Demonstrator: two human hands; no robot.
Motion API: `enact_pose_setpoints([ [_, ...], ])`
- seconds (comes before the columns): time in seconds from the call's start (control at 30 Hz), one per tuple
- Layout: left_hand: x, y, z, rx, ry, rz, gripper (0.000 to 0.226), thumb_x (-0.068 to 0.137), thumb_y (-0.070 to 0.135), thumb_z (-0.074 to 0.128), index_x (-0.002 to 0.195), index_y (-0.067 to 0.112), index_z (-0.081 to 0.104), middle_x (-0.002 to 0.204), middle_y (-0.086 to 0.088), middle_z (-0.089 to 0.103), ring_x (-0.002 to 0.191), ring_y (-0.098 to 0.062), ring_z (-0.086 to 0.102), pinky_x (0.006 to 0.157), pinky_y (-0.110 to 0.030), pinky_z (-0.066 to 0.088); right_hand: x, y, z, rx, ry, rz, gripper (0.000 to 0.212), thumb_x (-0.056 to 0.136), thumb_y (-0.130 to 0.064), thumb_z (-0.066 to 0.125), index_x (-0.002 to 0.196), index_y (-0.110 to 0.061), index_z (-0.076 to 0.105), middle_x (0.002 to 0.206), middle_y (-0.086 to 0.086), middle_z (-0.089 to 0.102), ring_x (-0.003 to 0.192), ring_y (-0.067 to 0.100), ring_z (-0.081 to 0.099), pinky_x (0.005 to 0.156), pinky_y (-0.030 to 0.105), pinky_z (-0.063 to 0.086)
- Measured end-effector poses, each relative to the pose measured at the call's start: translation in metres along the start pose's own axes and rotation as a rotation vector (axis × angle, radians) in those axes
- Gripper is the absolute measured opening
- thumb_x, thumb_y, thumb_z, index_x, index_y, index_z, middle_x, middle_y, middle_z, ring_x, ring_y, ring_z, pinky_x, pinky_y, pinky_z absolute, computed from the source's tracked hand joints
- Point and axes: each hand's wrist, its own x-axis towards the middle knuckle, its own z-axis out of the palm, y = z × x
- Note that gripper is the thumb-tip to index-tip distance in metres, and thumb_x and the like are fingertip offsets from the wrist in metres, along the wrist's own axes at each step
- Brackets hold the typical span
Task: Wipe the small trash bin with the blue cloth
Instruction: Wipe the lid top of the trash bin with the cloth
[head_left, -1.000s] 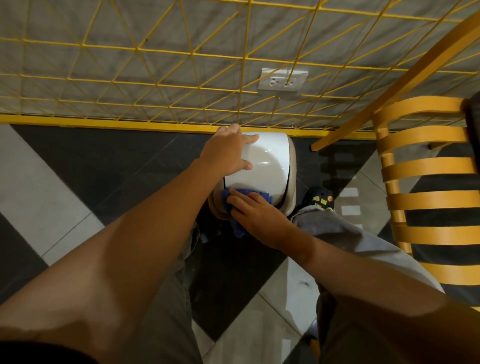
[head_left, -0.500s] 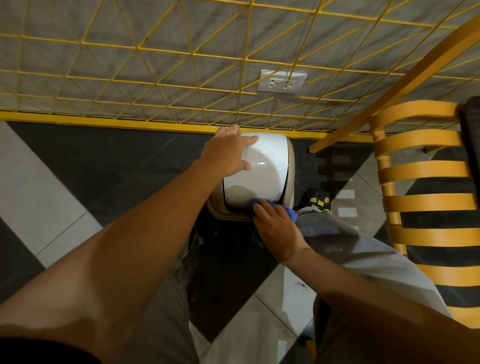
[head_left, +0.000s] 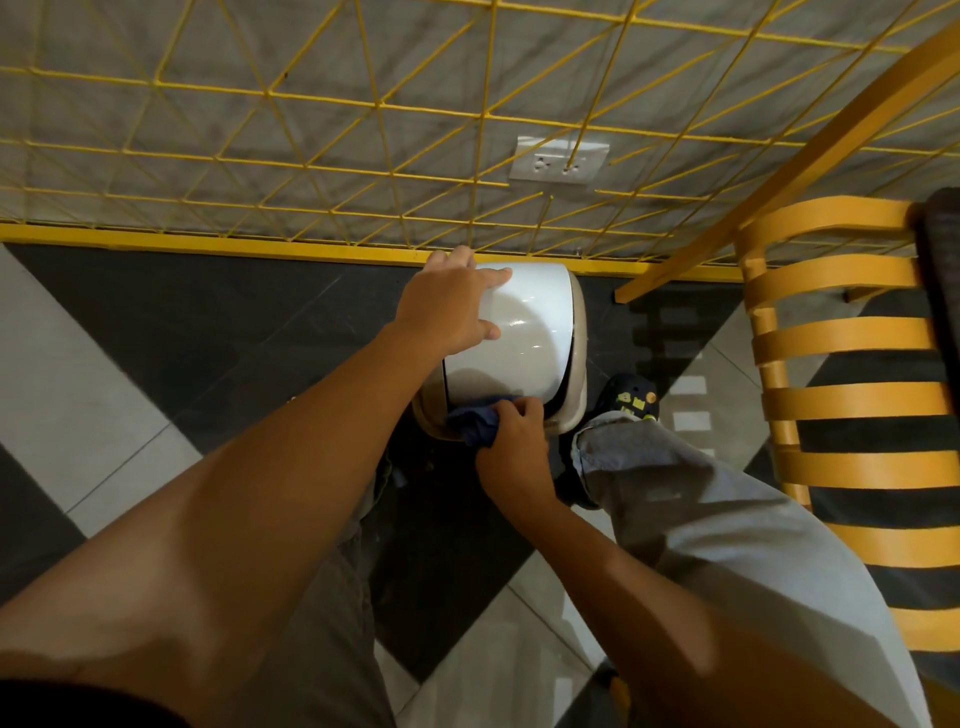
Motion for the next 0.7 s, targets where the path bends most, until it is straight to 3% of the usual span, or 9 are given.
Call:
enact_pose_setpoints([
  [0.1,0.0,0.0,0.0,0.002,0.011,-0.001,0.069,0.075,0.036,0.071,0.137,0.03,0.04,0.125,-0.009,0.046,0.116,-0.028,0.04,0.091,-0.04,0.042,-0.004,-0.006,0.005,0.135,-0.027,-0.057,0.034,0.082,-0.002,0.058,0.115,-0.007,0.051,0.13,0.014,0.036,0.115,0.029,0.045,0.104,0.039,0.039],
  [0.2,0.0,0.0,0.002,0.0,0.014,-0.004,0.069,0.076,0.035,0.07,0.137,0.03,0.039,0.126,-0.009,0.046,0.117,-0.028,0.04,0.093,-0.04,0.041,-0.008,-0.003,0.002,0.183,-0.031,-0.087,0.036,0.081,0.001,0.058,0.116,-0.007,0.051,0.13,0.013,0.038,0.115,0.024,0.046,0.102,0.024,0.037],
  [0.3,-0.001,0.0,0.002,-0.007,0.002,-0.004,0.068,0.078,0.035,0.069,0.138,0.03,0.038,0.129,-0.009,0.044,0.12,-0.028,0.038,0.096,-0.04,0.04,-0.011,0.003,-0.005,0.218,-0.003,-0.134,0.032,0.081,0.001,0.059,0.113,-0.003,0.054,0.121,0.014,0.046,0.108,0.02,0.048,0.088,0.01,0.031],
  [0.4,0.0,-0.002,0.003,-0.027,-0.037,-0.008,0.068,0.08,0.034,0.067,0.14,0.029,0.034,0.135,-0.009,0.039,0.125,-0.028,0.034,0.101,-0.04,0.036,-0.014,0.004,-0.018,0.362,0.066,-0.093,0.024,0.083,-0.003,0.059,0.107,-0.004,0.057,0.107,0.012,0.057,0.095,0.017,0.054,0.082,0.017,0.04],
  [0.5,-0.001,-0.002,0.003,-0.047,-0.084,-0.022,0.068,0.083,0.033,0.064,0.142,0.029,0.03,0.143,-0.009,0.033,0.133,-0.028,0.027,0.105,-0.042,0.032,-0.018,0.004,-0.035,0.681,0.115,0.06,0.02,0.085,-0.005,0.058,0.099,-0.019,0.057,0.095,0.002,0.063,0.092,0.02,0.062,0.082,0.029,0.049],
  [0.6,-0.005,-0.001,-0.002,-0.126,-0.056,-0.05,0.066,0.085,0.03,0.061,0.143,0.026,0.029,0.148,-0.01,0.03,0.136,-0.029,0.024,0.108,-0.041,0.028,-0.013,0.007,-0.059,1.032,0.097,0.164,0.028,0.089,-0.001,0.052,0.115,-0.01,0.054,0.107,0.015,0.062,0.097,0.029,0.059,0.083,0.039,0.049],
  [0.7,-0.012,0.005,-0.009,-0.269,0.124,-0.104,0.06,0.087,0.03,0.059,0.141,0.022,0.034,0.146,-0.01,0.034,0.135,-0.029,0.029,0.108,-0.038,0.028,-0.004,0.006,-0.083,1.293,0.104,0.229,0.04,0.09,-0.004,0.05,0.13,-0.006,0.046,0.12,0.02,0.057,0.096,0.026,0.059,0.077,0.031,0.049],
])
